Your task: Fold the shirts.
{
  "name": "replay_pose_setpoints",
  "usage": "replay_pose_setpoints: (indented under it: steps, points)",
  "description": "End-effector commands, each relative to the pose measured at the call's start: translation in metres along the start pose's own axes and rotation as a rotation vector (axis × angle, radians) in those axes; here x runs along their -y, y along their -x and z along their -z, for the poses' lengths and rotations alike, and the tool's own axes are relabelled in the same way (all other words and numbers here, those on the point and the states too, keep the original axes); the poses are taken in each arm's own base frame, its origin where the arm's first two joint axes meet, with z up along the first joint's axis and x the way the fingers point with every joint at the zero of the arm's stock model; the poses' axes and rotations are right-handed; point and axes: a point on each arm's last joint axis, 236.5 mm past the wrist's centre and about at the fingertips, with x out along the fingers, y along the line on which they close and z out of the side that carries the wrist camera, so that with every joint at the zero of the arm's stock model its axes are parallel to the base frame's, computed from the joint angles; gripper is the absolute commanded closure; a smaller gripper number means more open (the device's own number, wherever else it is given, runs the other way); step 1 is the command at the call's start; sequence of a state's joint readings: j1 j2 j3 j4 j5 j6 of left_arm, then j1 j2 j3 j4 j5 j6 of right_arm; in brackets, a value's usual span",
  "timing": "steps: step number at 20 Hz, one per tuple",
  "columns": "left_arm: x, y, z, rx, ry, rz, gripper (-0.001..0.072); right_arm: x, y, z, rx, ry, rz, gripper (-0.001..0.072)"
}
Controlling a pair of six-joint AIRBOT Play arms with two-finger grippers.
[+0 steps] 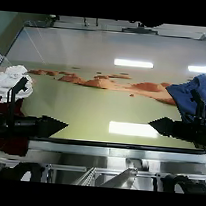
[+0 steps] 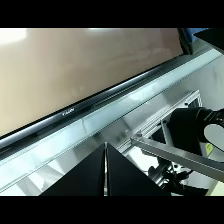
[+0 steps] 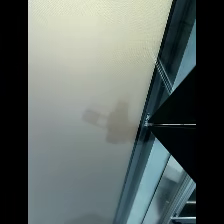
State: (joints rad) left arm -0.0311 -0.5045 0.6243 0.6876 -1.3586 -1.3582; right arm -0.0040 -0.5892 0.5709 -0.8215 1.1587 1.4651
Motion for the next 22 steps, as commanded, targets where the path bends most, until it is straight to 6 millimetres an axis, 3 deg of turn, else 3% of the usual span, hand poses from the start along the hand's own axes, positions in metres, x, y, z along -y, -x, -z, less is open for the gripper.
replay_pose_setpoints:
  steps: [1, 5, 6, 7, 8, 10, 12, 13, 14, 17, 19, 22]
  points:
    - [0.000, 0.000, 0.000, 0.000, -0.003, 0.000, 0.0700, 0.000, 0.000, 0.000, 0.000, 0.001, 0.000, 0.0695]
    - [-0.002, 0.000, -0.008, 0.033, -0.004, -0.010, 0.0699, 0.000, 0.000, 0.000, 0.000, 0.000, 0.000, 0.0695]
    - [-0.004, 0.001, -0.016, 0.068, -0.006, -0.019, 0.0667, 0.000, 0.000, 0.000, 0.000, 0.001, 0.000, 0.0695]
    - [-0.008, 0.004, -0.027, 0.111, -0.017, -0.047, 0.0448, 0.000, 0.000, 0.000, 0.000, 0.000, -0.001, 0.0695]
    - [-0.016, 0.010, -0.040, 0.156, -0.045, -0.101, 0.0413, 0.000, 0.000, 0.000, 0.000, 0.001, 0.000, 0.0695]
    - [-0.039, 0.035, -0.065, 0.234, -0.116, -0.261, 0.0413, 0.000, 0.000, 0.000, 0.000, 0.001, 0.000, 0.0696]
    - [-0.070, 0.084, -0.097, 0.351, -0.155, -0.484, 0.0411, 0.000, 0.000, 0.000, 0.000, 0.001, 0.000, 0.0695]
    - [-0.087, 0.113, -0.112, 0.404, -0.149, -0.598, 0.0351, 0.000, 0.000, 0.000, 0.000, 0.001, 0.000, 0.0695]
    - [-0.107, 0.142, -0.123, 0.441, -0.118, -0.700, 0.0017, 0.000, 0.000, 0.000, 0.000, 0.000, 0.000, 0.0695]
    - [-0.176, 0.222, -0.138, 0.522, 0.108, -0.916, -0.0013, 0.000, 0.000, 0.000, 0.000, 0.001, 0.000, 0.0695]
    - [-0.227, 0.262, -0.143, 0.577, 0.248, -0.986, -0.0012, 0.000, 0.000, 0.000, -0.001, 0.001, -0.001, 0.0696]
    - [-0.313, 0.287, -0.139, 0.594, 0.405, -1.037, -0.0012, 0.000, 0.000, 0.000, 0.000, 0.001, 0.000, 0.0695]
